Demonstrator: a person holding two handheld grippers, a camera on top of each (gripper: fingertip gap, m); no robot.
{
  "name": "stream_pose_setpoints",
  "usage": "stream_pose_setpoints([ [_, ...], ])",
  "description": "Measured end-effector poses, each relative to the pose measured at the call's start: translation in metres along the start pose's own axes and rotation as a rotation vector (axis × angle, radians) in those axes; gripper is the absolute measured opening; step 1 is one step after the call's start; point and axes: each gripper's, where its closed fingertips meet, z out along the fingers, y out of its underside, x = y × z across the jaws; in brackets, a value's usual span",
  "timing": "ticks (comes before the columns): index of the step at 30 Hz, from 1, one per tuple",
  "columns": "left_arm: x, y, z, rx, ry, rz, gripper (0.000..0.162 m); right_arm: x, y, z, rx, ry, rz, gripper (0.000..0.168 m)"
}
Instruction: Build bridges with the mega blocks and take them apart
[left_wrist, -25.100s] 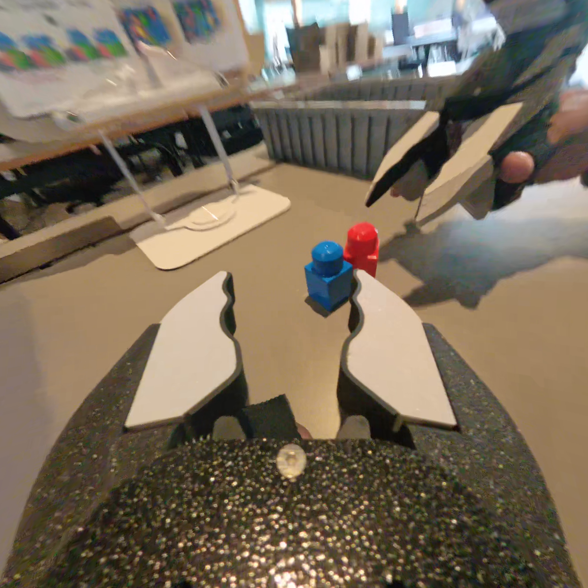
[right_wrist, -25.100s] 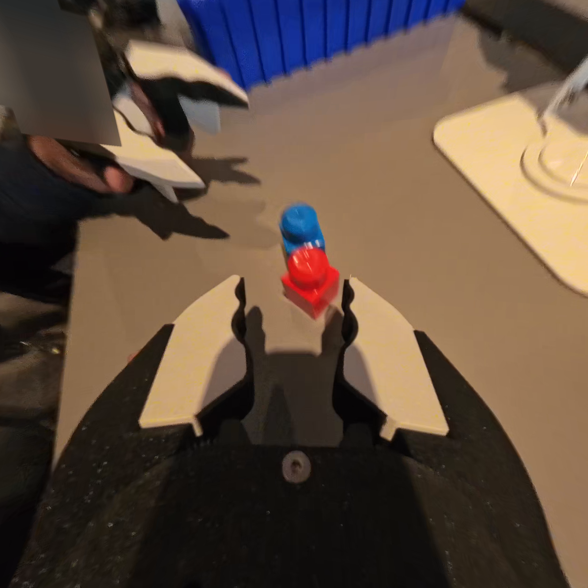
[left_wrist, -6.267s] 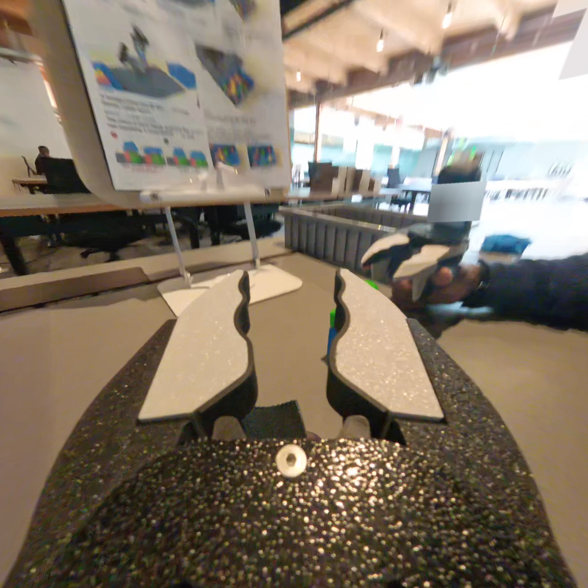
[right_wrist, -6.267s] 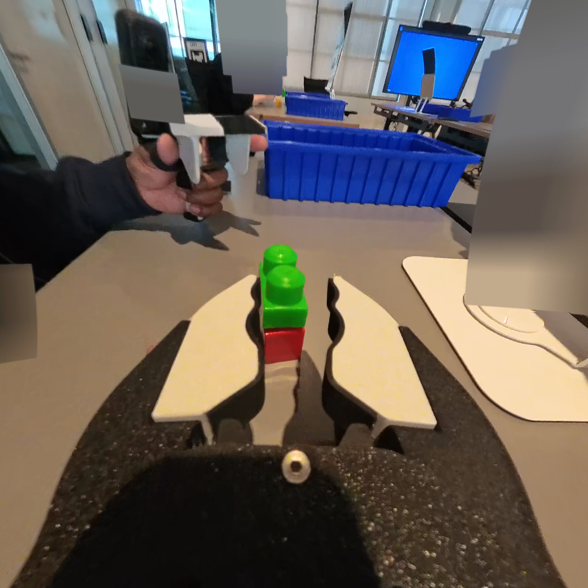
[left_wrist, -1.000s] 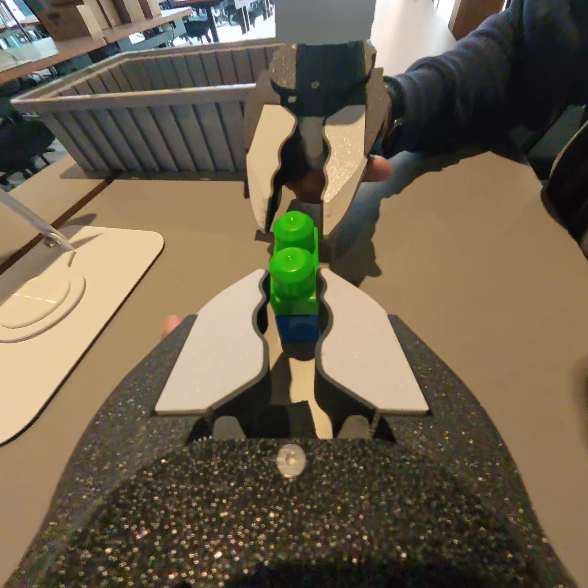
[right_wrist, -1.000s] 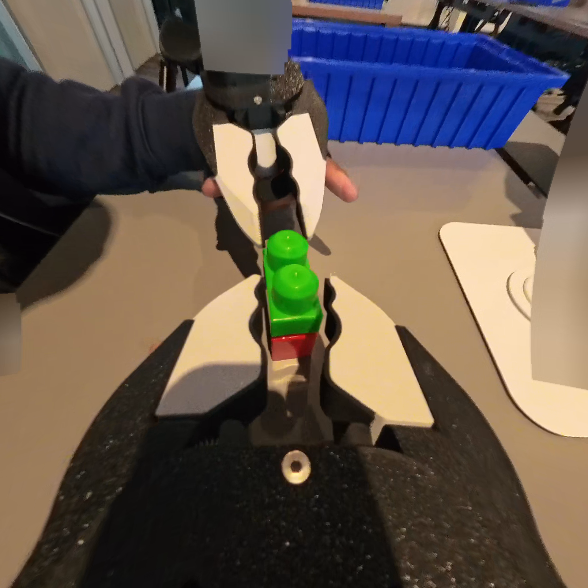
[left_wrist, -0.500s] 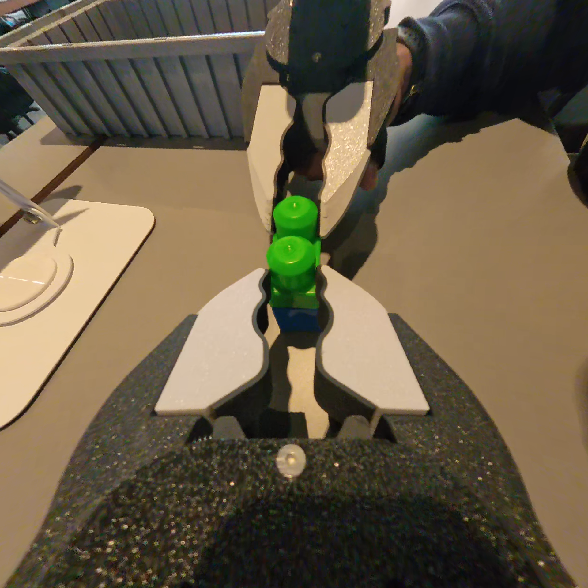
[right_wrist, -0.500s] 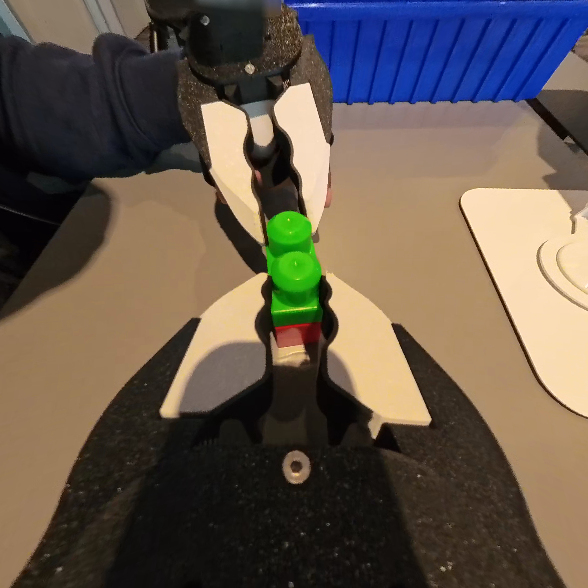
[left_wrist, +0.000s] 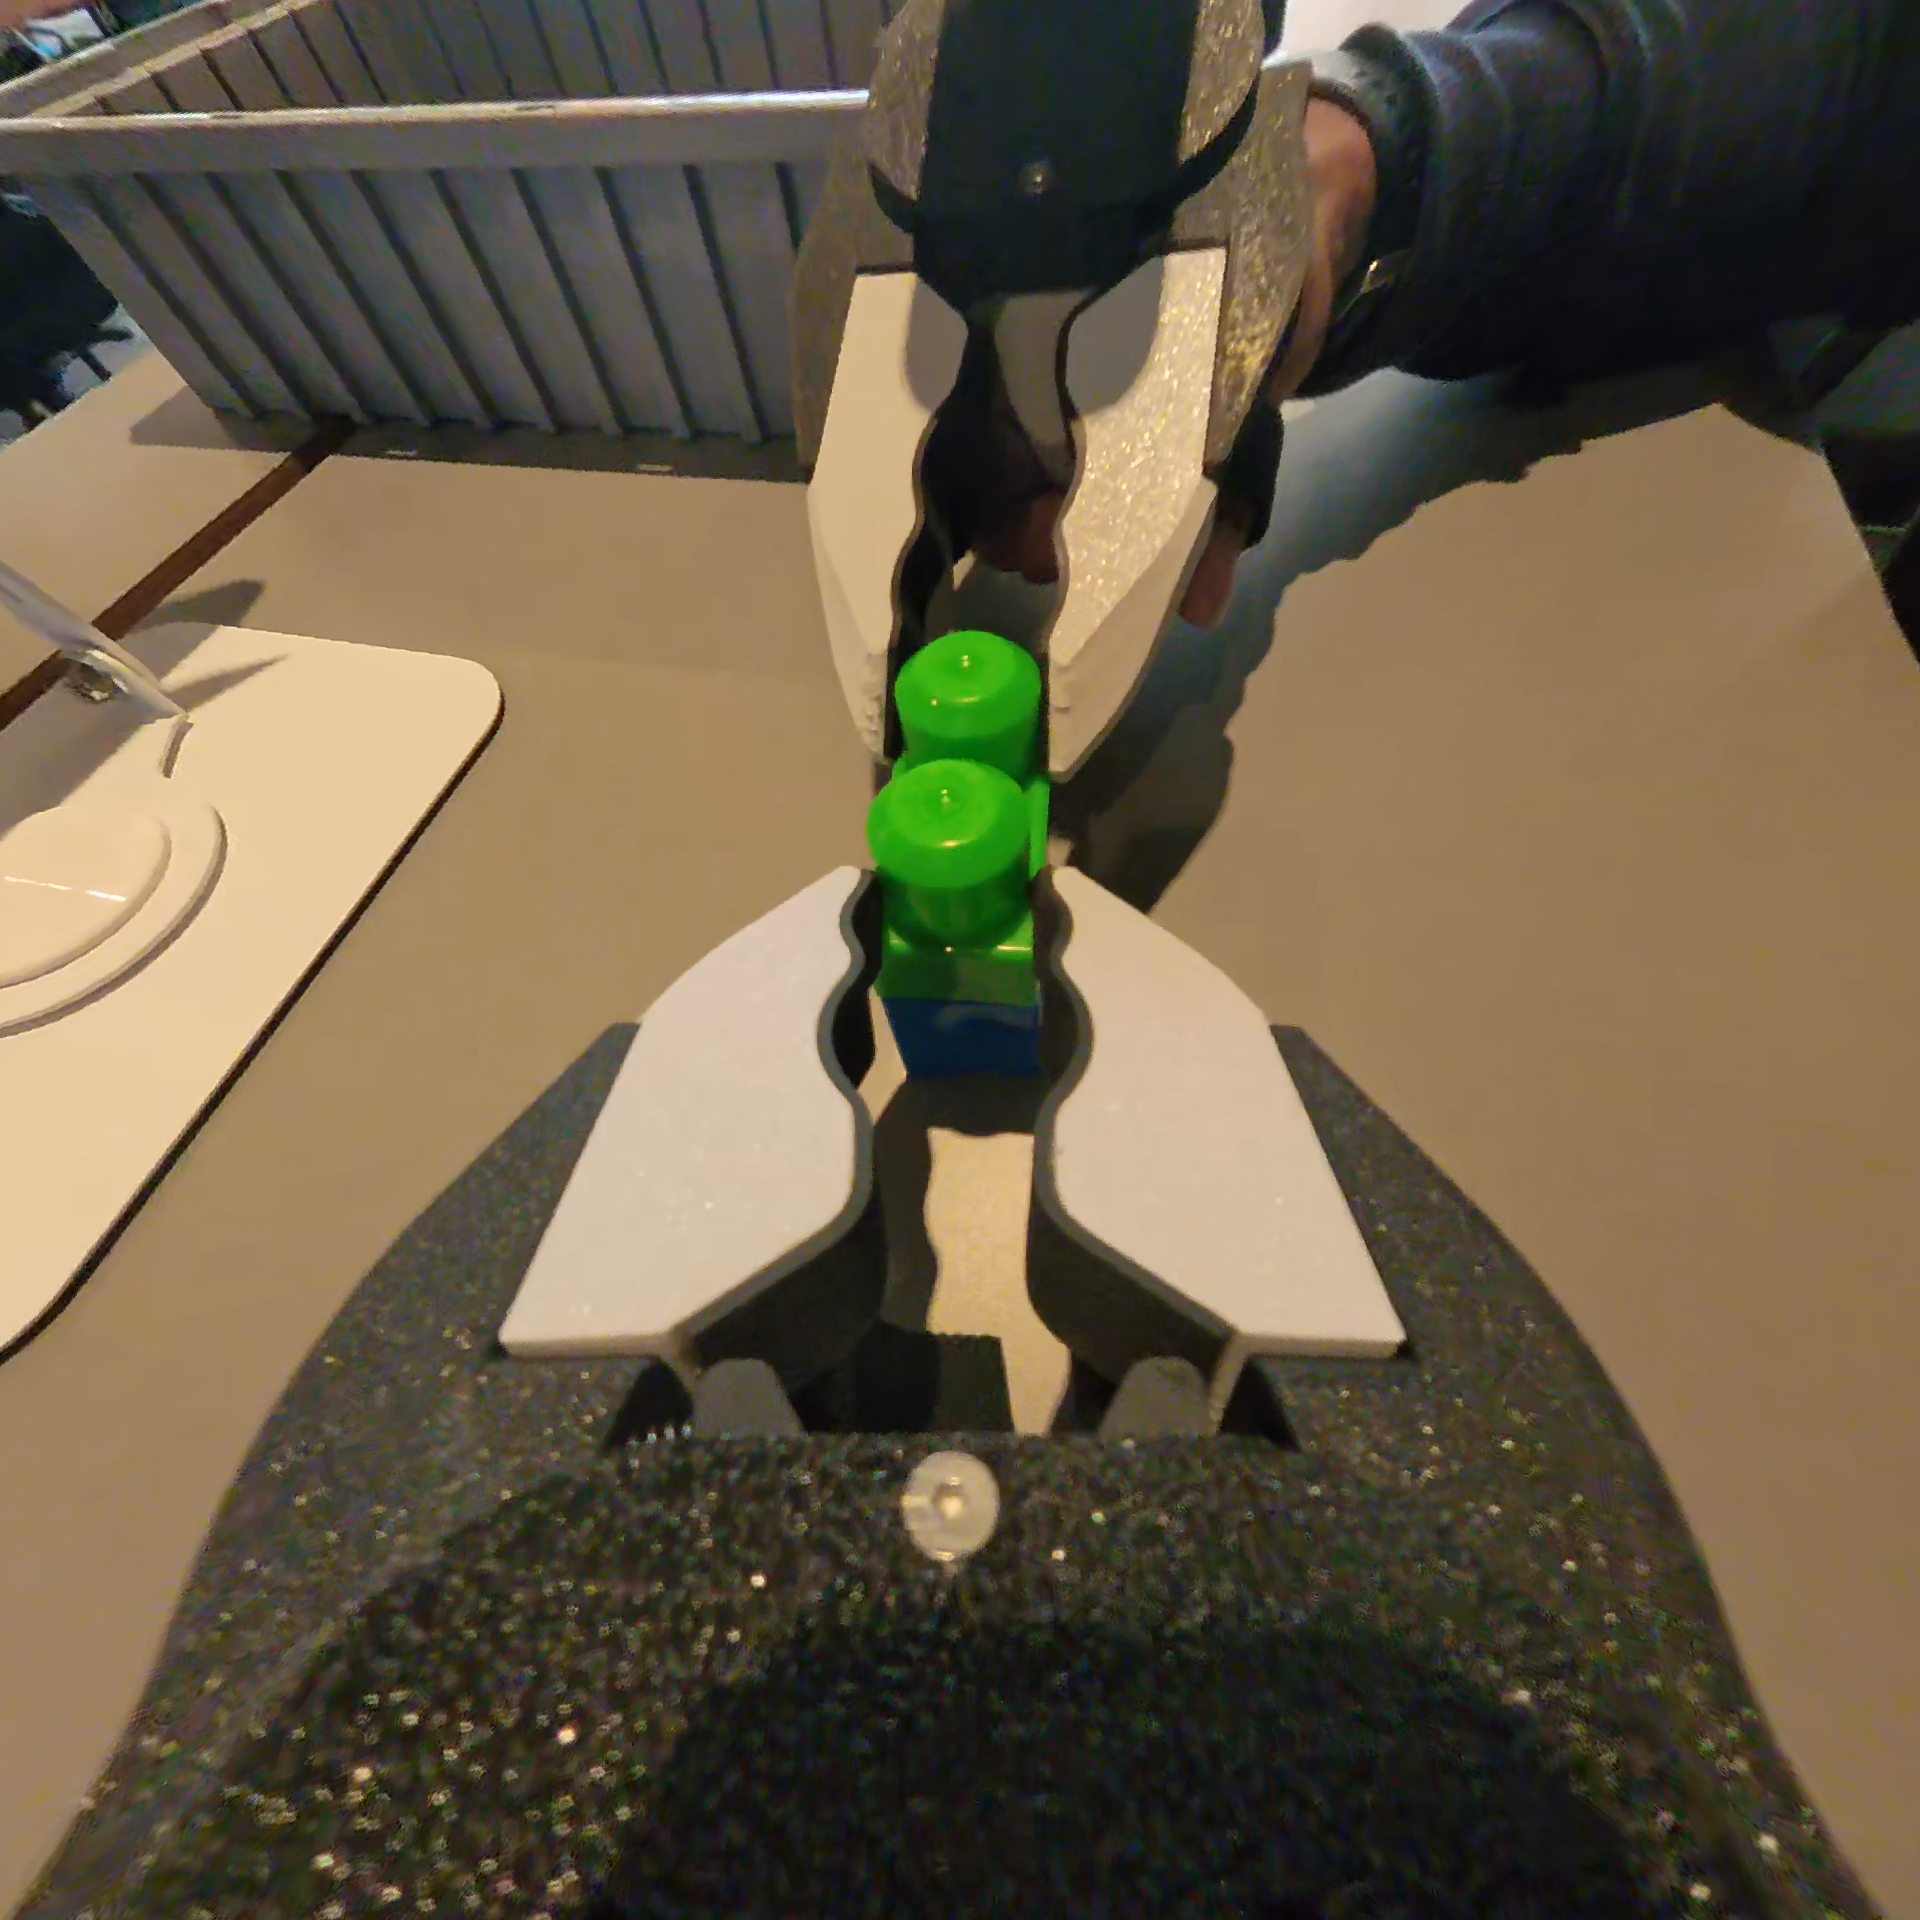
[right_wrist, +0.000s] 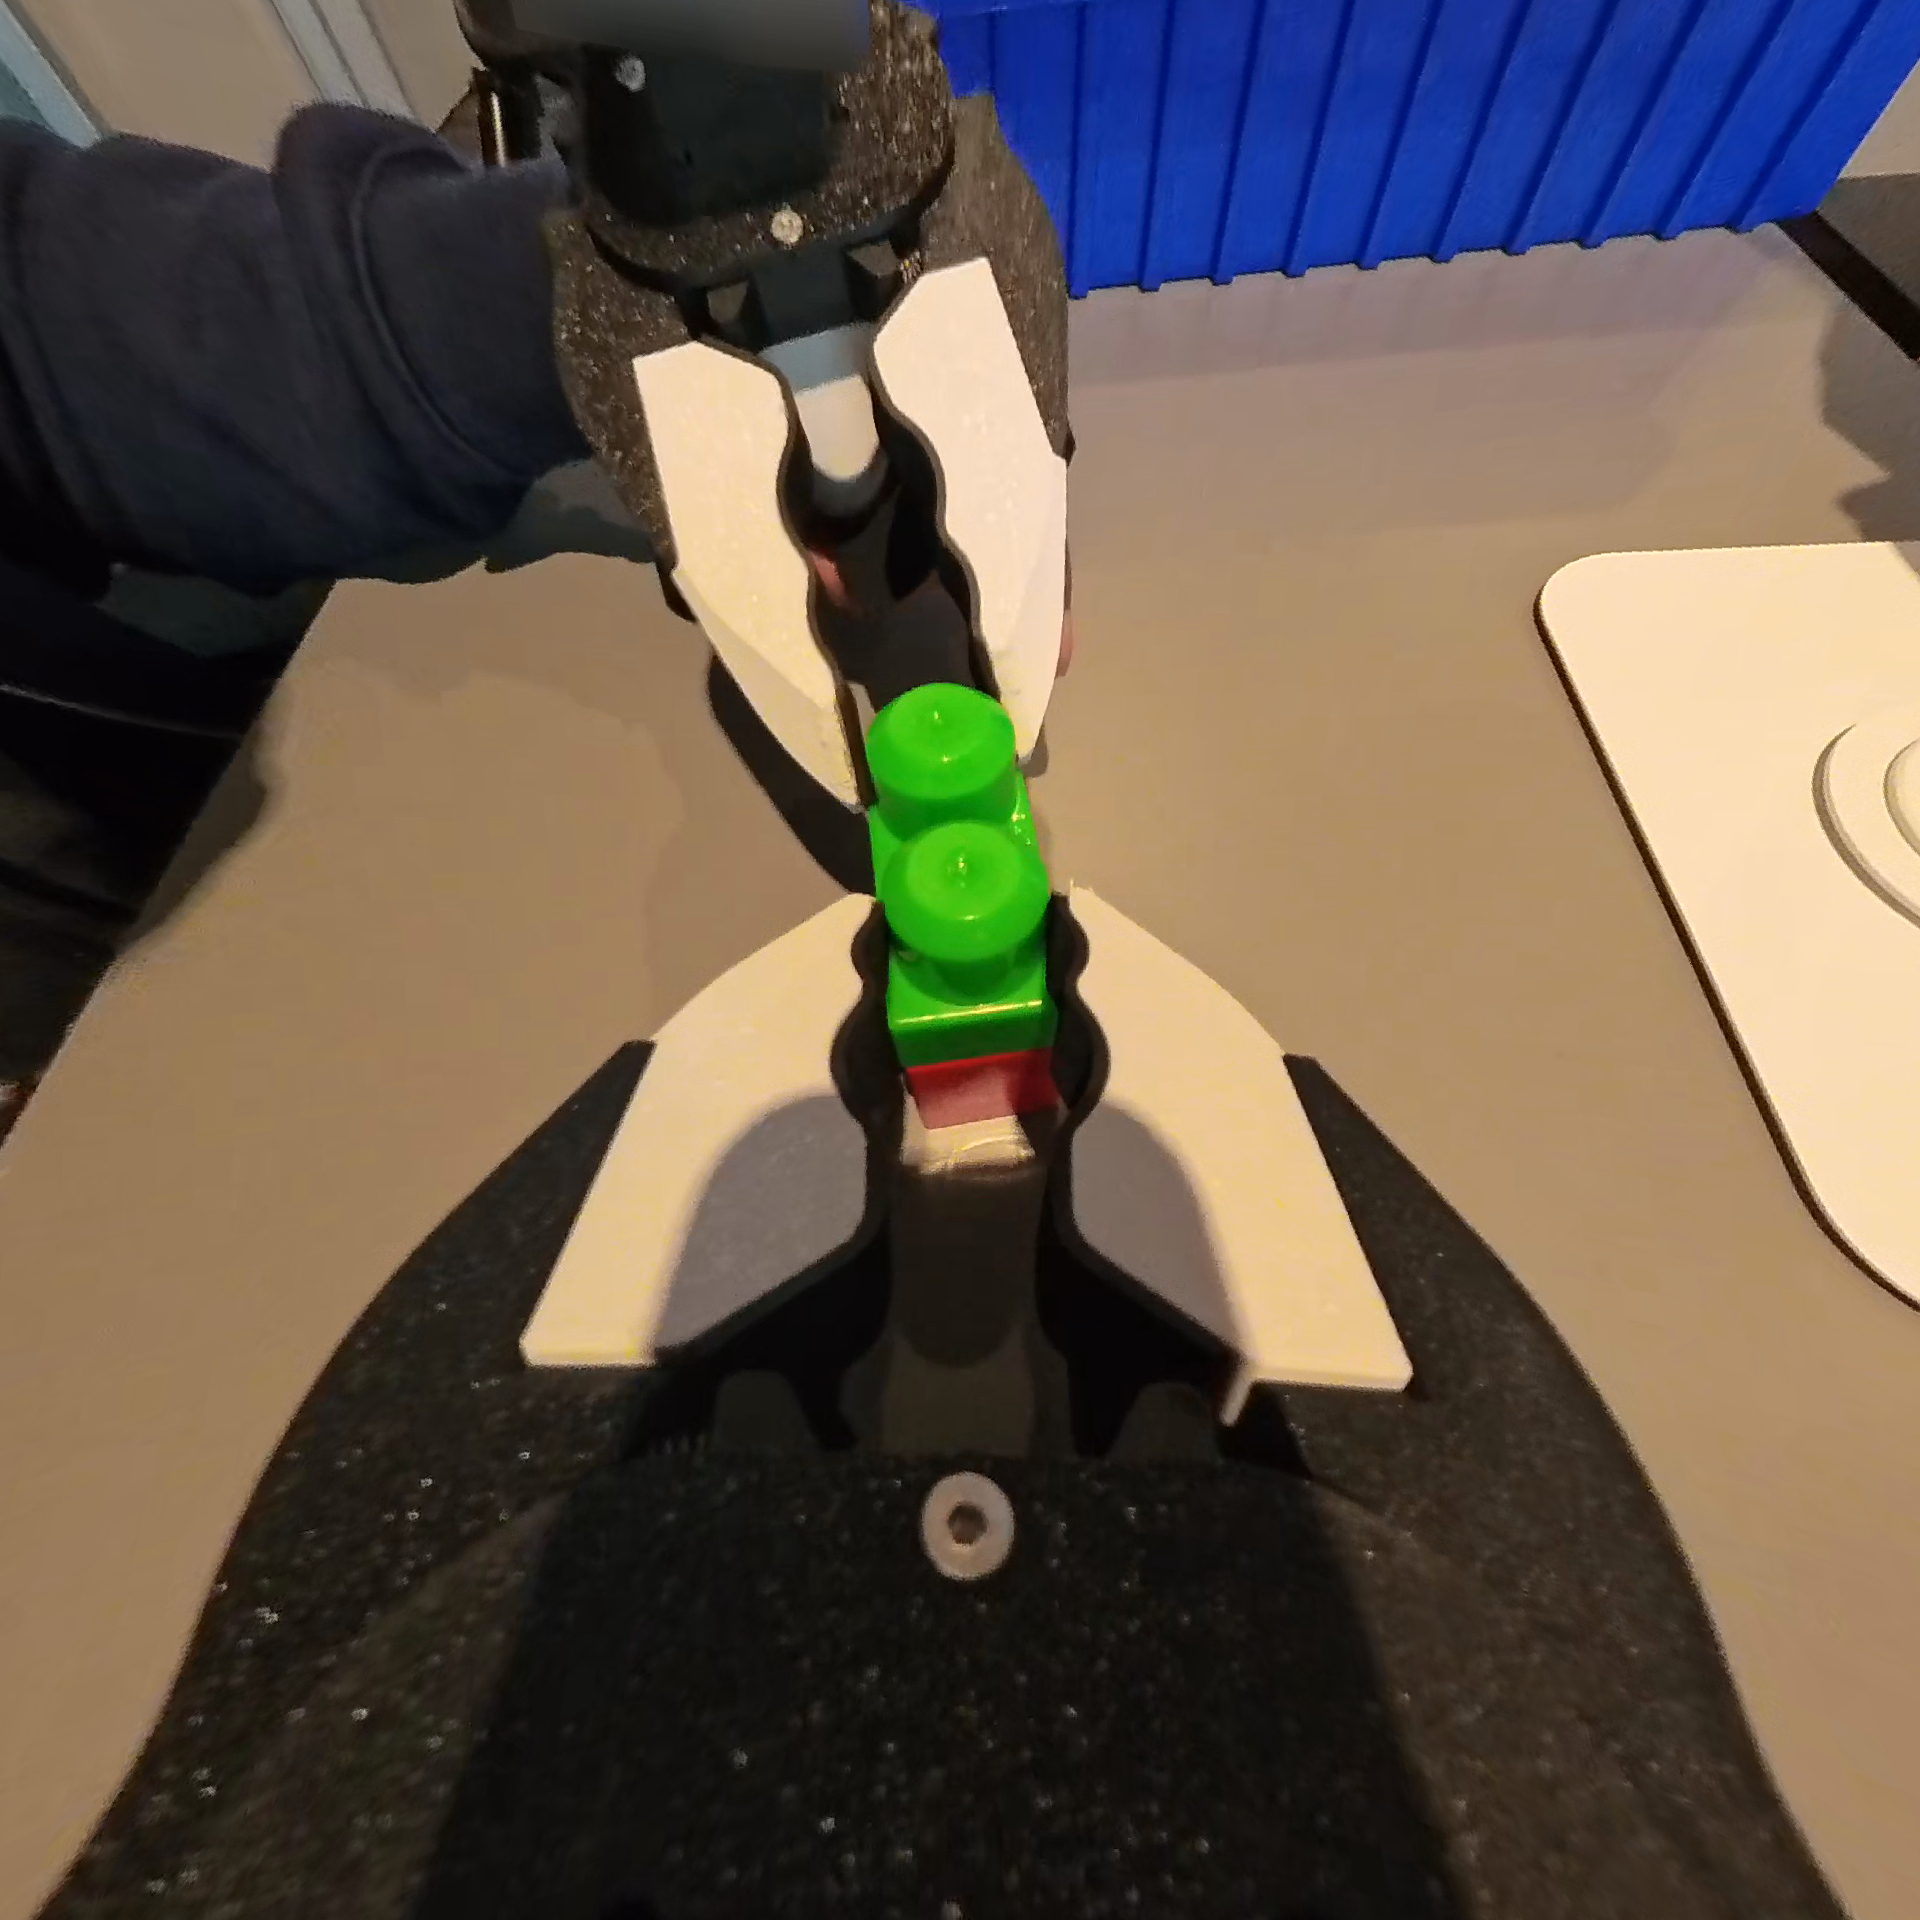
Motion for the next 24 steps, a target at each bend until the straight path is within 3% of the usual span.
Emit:
stream_pose_setpoints([
  [6, 0.003, -0.004, -0.002, 0.072, -0.038, 0.058, 0.026, -0.004, -0.001, -0.005, 0.049, 0.016, -0.057, 0.030],
  [14, 0.000, -0.004, -0.020, 0.133, -0.017, 0.016, 0.021, 0.002, 0.011, -0.019, 0.048, 0.032, -0.048, 0.048],
  [24, 0.013, 0.034, 0.005, -0.182, 0.024, 0.076, 0.033, 0.002, 0.036, -0.008, -0.116, 0.001, -0.141, 0.057],
])
